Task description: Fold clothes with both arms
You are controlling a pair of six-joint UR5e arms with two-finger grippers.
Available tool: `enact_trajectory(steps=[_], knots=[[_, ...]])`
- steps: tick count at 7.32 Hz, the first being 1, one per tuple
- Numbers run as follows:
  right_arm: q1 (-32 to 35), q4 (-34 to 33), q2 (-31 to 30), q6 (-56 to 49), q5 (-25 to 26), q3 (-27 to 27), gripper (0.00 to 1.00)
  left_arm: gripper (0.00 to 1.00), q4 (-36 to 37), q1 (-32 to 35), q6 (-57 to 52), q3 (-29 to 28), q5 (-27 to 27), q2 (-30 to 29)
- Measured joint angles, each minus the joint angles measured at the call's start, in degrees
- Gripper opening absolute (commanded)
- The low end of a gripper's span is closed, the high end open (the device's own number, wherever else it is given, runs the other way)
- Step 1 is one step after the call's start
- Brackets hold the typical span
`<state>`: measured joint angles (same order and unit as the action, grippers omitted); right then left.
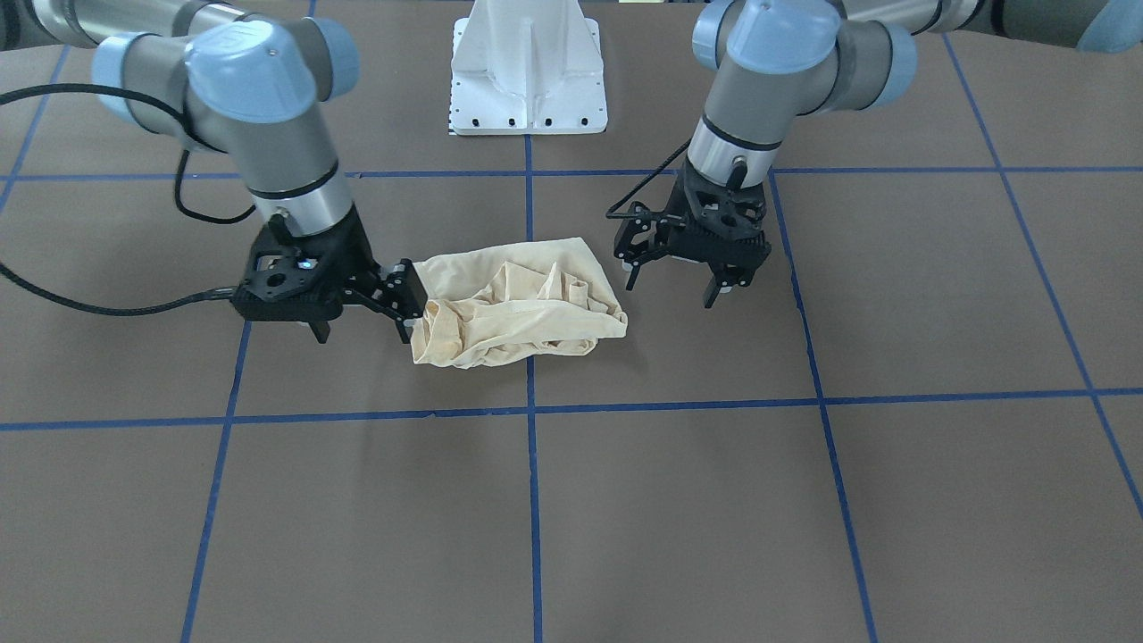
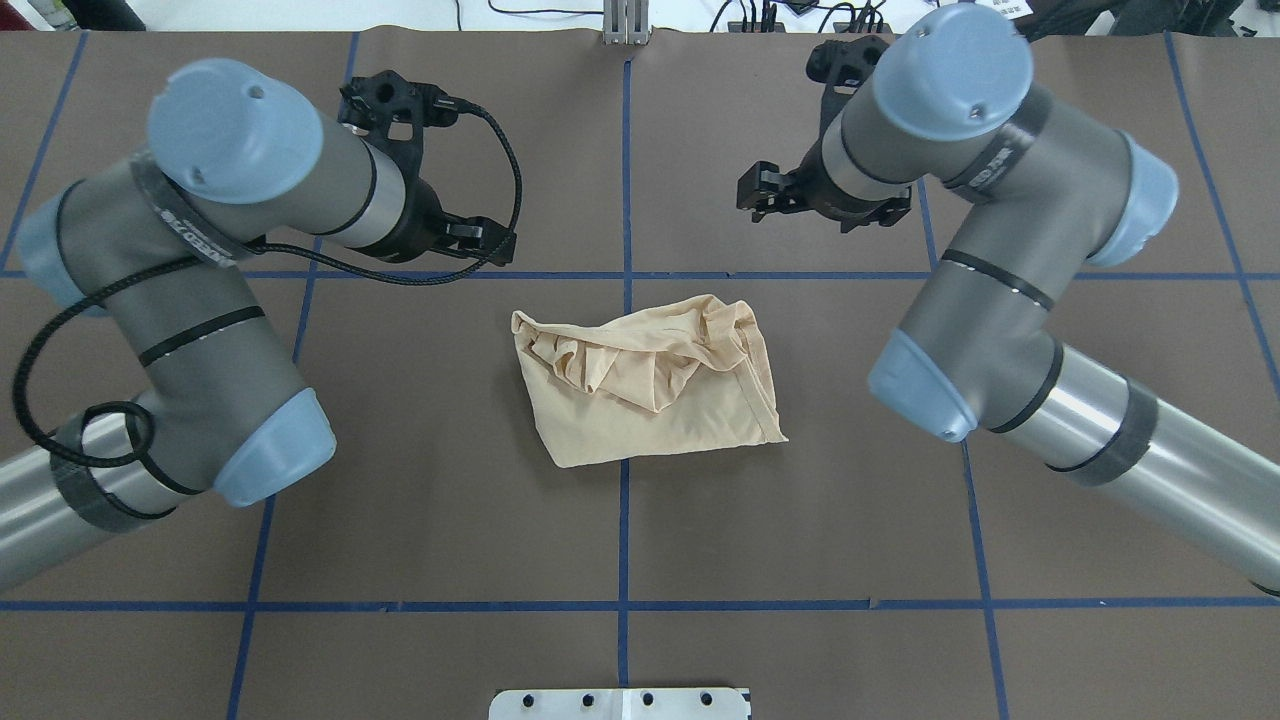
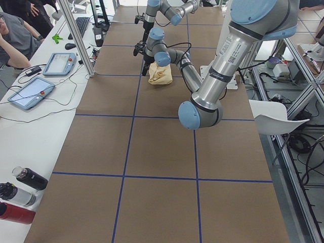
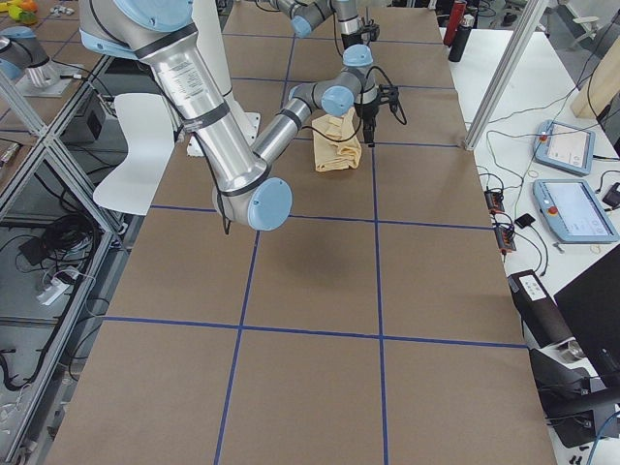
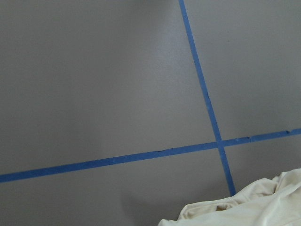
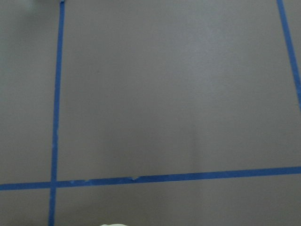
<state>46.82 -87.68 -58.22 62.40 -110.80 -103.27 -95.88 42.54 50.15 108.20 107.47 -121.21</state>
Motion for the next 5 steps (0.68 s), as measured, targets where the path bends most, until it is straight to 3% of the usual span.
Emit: enact_trajectory(steps=[2, 5], knots=[[9.2, -5.3, -8.2, -15.1, -8.9, -7.4, 1.0, 1.0, 5.3, 6.6, -13.9, 7.8, 2.5, 7.3], [25.5, -8.7, -23.0, -44.2, -16.7, -9.8, 1.0, 1.0, 6.1, 24.1, -40.6, 8.2, 8.3, 18.3]])
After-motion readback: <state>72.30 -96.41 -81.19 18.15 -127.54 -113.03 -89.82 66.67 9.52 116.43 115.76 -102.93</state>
